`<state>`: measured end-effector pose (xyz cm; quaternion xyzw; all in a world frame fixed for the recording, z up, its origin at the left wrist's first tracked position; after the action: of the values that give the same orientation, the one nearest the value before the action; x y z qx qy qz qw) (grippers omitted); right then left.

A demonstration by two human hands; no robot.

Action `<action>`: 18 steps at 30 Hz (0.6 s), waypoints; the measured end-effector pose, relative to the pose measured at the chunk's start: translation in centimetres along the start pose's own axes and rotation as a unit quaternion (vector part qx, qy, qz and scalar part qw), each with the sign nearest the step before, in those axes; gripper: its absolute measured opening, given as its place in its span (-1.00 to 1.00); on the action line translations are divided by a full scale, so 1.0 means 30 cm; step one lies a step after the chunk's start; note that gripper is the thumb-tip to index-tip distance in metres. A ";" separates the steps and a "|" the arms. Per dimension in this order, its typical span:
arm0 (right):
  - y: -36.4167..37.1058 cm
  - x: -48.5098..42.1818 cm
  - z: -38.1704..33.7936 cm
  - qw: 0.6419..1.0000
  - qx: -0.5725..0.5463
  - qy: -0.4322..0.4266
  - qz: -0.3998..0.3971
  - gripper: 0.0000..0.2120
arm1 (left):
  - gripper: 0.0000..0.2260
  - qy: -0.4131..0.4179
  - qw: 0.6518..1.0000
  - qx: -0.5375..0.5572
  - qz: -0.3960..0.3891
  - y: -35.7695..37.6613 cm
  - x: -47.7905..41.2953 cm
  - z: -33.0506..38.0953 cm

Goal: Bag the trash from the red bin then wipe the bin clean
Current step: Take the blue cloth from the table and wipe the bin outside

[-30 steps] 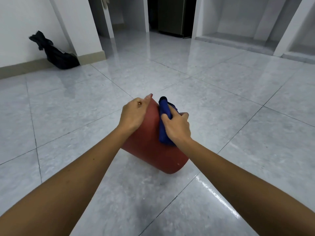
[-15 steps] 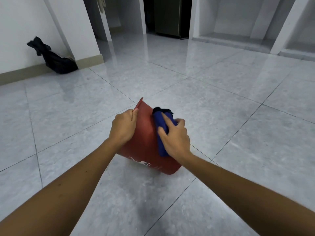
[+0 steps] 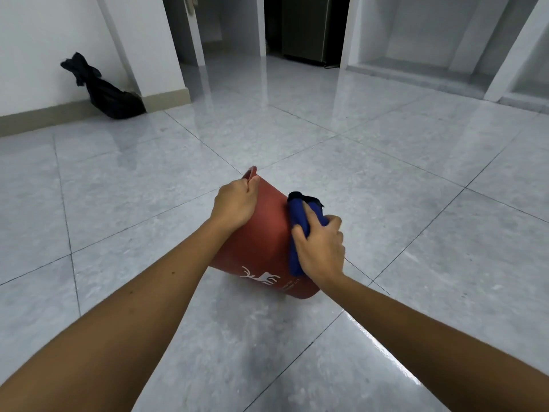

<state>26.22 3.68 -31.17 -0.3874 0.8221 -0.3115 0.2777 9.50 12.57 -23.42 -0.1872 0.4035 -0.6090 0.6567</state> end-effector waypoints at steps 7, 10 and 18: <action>-0.013 -0.087 0.304 0.941 -0.099 0.320 -0.050 -0.55 | -0.63 0.145 0.987 0.031 -0.057 0.003 0.155 -0.039; -0.034 -0.120 0.321 0.925 -0.106 0.357 -0.080 -0.59 | -0.55 0.228 0.969 -0.046 -0.076 0.013 0.228 -0.117; -0.050 -0.186 -0.040 0.964 -0.201 0.162 -0.060 -0.55 | -0.60 0.188 0.981 -0.032 0.028 0.016 0.136 0.011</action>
<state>29.10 7.81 -28.10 -0.4280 0.8772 -0.2142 0.0384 9.80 8.70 -24.80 -0.0789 0.5439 -0.6012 0.5801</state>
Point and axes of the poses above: each hand's wrist, its own x-axis away from the middle knuckle, its own y-axis out of the palm, z = x × y, the point moved 8 cm from there along -x, towards the middle knuckle, and after that the axes turned 7 degrees about z, right-handed, at the moved point
